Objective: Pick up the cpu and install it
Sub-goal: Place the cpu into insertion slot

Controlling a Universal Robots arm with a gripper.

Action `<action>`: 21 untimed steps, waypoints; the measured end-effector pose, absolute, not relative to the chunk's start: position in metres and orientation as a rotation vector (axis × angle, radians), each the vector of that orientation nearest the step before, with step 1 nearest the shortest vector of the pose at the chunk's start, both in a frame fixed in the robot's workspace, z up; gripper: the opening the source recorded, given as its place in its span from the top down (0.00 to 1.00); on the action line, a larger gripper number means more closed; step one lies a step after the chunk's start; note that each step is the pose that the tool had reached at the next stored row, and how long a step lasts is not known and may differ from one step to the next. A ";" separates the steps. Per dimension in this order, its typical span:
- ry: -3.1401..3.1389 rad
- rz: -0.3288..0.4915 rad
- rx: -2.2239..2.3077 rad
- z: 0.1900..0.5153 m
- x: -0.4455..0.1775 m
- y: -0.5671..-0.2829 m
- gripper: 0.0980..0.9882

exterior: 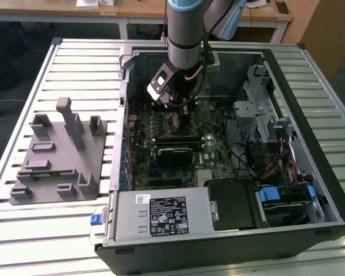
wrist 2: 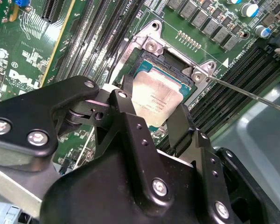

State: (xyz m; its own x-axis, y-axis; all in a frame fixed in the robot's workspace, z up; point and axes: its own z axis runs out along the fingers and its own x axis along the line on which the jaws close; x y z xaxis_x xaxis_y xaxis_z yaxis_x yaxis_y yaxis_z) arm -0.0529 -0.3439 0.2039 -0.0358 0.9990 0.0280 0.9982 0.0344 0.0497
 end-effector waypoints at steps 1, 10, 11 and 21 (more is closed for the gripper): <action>2.249 0.086 2.172 0.203 -0.053 -0.344 0.51; 2.245 0.086 2.175 0.198 -0.053 -0.344 0.51; 2.244 0.086 2.176 0.198 -0.053 -0.344 0.51; 2.240 0.085 2.180 0.195 -0.053 -0.344 0.51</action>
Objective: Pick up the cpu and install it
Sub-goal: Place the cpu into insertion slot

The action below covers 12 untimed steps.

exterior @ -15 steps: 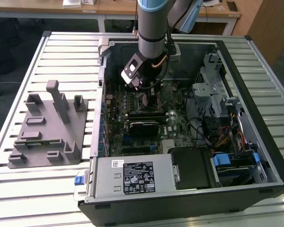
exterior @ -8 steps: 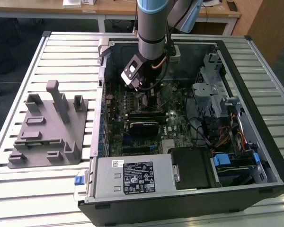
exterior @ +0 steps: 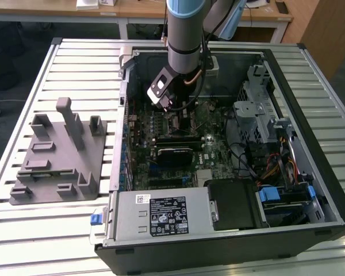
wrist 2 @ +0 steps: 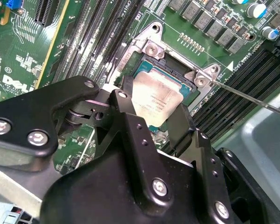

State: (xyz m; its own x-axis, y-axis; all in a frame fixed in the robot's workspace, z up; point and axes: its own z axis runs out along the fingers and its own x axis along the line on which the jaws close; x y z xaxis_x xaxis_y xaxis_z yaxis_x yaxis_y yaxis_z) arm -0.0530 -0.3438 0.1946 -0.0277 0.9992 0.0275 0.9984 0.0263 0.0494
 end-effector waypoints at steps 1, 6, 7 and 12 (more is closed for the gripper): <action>2.240 0.085 2.180 0.195 -0.053 -0.344 0.51; 2.240 0.086 2.180 0.194 -0.053 -0.344 0.51; 2.240 0.086 2.180 0.194 -0.053 -0.344 0.51; 2.240 0.086 2.180 0.194 -0.053 -0.344 0.51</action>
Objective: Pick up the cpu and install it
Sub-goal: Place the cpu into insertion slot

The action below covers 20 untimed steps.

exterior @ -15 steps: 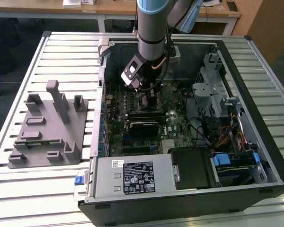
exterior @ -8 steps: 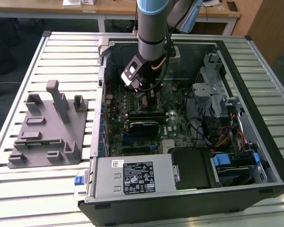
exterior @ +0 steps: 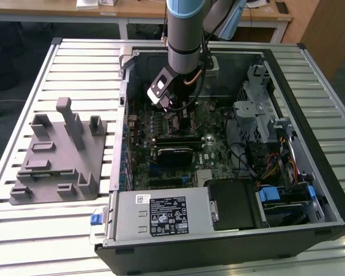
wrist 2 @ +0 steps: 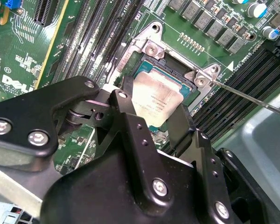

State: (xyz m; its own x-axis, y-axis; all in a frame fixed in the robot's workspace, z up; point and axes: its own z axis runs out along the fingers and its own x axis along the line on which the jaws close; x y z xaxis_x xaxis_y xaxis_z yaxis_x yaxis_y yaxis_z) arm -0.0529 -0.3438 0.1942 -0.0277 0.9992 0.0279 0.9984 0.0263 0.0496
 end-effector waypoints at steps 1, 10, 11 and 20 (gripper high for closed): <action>2.240 0.086 2.180 0.194 -0.053 -0.344 0.51; 2.240 0.087 2.180 0.195 -0.053 -0.344 0.43; 2.240 0.087 2.181 0.196 -0.053 -0.344 0.43; 2.242 0.090 2.182 0.204 -0.053 -0.344 0.52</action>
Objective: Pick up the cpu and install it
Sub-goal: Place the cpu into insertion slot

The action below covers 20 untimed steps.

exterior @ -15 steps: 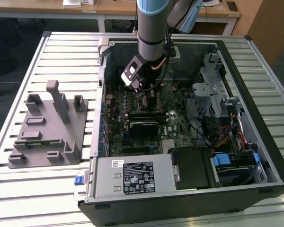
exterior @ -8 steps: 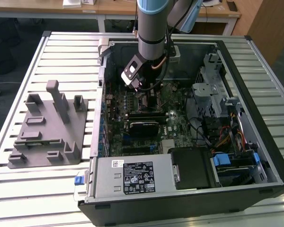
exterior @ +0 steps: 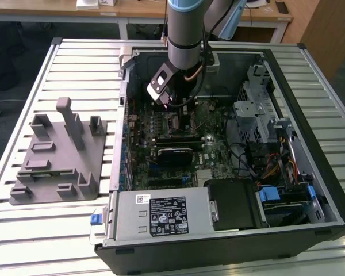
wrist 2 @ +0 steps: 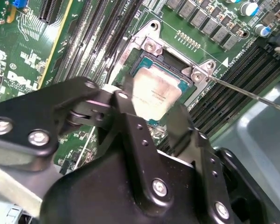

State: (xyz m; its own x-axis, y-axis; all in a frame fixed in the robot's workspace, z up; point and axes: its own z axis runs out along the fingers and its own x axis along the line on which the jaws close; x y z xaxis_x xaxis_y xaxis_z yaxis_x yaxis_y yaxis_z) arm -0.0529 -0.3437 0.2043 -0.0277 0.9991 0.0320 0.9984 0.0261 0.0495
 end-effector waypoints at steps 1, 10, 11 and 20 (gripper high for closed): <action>2.242 0.090 2.182 0.205 -0.053 -0.344 0.52; 2.244 0.085 2.185 0.211 -0.053 -0.344 0.91; 2.245 0.084 2.185 0.212 -0.053 -0.344 0.98; 2.246 0.084 2.186 0.216 -0.053 -0.344 0.98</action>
